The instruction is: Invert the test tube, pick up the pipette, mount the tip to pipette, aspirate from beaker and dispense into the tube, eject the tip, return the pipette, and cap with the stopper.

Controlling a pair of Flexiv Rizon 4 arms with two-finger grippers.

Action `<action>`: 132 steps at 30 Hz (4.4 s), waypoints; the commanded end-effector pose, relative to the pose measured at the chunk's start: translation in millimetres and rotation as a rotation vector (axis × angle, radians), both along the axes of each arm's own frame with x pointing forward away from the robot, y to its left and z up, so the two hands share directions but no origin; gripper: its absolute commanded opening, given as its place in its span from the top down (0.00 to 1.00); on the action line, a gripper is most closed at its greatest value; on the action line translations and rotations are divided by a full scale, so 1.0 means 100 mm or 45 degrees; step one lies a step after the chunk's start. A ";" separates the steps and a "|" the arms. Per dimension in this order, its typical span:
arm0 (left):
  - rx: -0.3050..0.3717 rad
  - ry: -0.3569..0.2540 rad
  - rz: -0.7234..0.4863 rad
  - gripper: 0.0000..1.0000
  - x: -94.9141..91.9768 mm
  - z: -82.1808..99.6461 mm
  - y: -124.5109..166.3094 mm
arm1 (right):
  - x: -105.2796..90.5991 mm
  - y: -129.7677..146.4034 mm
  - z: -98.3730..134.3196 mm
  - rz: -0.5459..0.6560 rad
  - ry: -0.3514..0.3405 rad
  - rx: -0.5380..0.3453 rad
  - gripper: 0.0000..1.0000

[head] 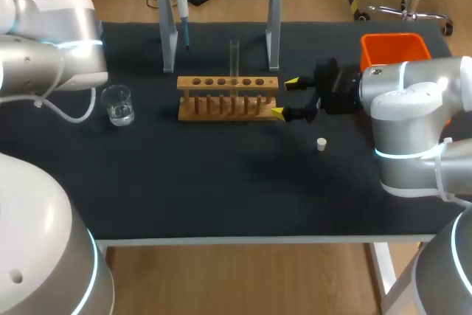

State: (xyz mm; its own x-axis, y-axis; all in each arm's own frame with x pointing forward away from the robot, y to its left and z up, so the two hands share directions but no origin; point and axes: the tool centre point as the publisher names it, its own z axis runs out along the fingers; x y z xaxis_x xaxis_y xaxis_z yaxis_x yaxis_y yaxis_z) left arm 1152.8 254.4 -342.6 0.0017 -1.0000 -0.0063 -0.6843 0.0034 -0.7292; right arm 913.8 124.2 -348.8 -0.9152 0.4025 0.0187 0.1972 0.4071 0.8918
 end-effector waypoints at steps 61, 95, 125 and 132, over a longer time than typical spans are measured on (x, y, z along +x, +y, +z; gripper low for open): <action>0.215 -0.213 -0.270 1.00 -0.28 1.08 -0.28 | 0.00 -0.01 0.00 0.003 0.002 -0.001 0.00; 0.206 -0.294 -0.724 1.00 -0.88 1.62 -0.78 | 0.00 -0.01 0.00 0.003 0.002 -0.001 0.00; 0.021 0.050 -1.698 1.00 -2.28 2.24 -3.02 | 0.00 -0.01 0.00 0.003 0.002 -0.001 0.00; -0.017 0.057 -1.682 1.00 -2.33 2.23 -3.05 | 0.00 -0.01 0.00 0.003 0.002 -0.001 0.00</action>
